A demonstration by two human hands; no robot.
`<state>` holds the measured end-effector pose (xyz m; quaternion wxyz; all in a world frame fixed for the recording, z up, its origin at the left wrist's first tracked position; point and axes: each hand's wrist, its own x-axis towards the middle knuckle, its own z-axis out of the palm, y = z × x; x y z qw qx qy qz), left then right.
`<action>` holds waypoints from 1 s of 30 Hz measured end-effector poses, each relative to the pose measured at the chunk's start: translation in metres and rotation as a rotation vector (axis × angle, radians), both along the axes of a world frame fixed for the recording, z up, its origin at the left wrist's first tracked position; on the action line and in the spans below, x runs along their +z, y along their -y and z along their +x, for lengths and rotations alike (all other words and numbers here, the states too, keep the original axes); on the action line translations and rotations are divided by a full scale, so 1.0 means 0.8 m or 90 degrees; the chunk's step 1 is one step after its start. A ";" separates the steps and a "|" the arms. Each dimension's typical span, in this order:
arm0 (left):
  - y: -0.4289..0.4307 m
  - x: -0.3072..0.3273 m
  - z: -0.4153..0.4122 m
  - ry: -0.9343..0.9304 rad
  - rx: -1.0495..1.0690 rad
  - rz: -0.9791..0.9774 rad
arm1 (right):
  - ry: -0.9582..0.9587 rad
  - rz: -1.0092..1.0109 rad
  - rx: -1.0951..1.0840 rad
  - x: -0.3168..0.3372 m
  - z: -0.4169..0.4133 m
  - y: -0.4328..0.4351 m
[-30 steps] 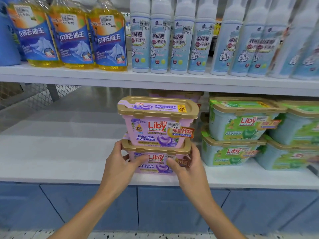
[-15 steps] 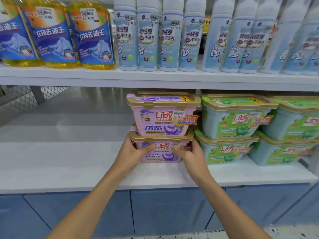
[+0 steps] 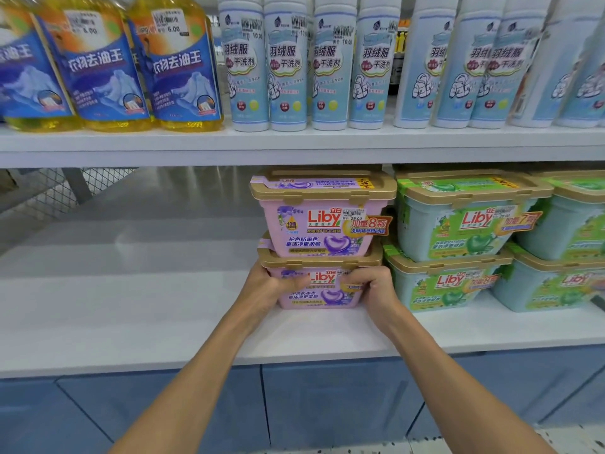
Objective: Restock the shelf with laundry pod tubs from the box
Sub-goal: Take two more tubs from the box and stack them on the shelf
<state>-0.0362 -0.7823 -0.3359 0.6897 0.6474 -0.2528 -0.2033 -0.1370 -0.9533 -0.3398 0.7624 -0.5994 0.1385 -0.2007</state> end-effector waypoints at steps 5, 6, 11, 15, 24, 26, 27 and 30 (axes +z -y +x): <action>0.006 -0.013 0.002 -0.009 0.004 -0.016 | 0.014 -0.011 0.031 -0.001 -0.003 0.002; 0.007 -0.013 0.002 -0.006 0.004 -0.021 | 0.014 -0.018 0.032 -0.002 -0.003 0.004; 0.011 -0.016 0.011 0.004 0.004 -0.038 | 0.003 -0.039 0.036 -0.002 0.006 0.011; 0.017 -0.016 0.021 0.015 -0.003 -0.032 | 0.011 -0.028 0.037 -0.003 0.017 0.016; 0.035 -0.020 0.049 0.002 -0.021 -0.078 | 0.002 -0.011 0.021 -0.003 0.052 0.030; 0.040 -0.022 0.057 0.002 -0.009 -0.070 | 0.001 -0.012 0.002 -0.003 0.060 0.030; 0.043 -0.022 0.061 0.004 -0.004 -0.066 | 0.002 -0.009 -0.007 -0.002 0.063 0.029; 0.050 -0.022 0.069 0.013 -0.005 -0.066 | 0.005 0.005 -0.023 0.001 0.070 0.028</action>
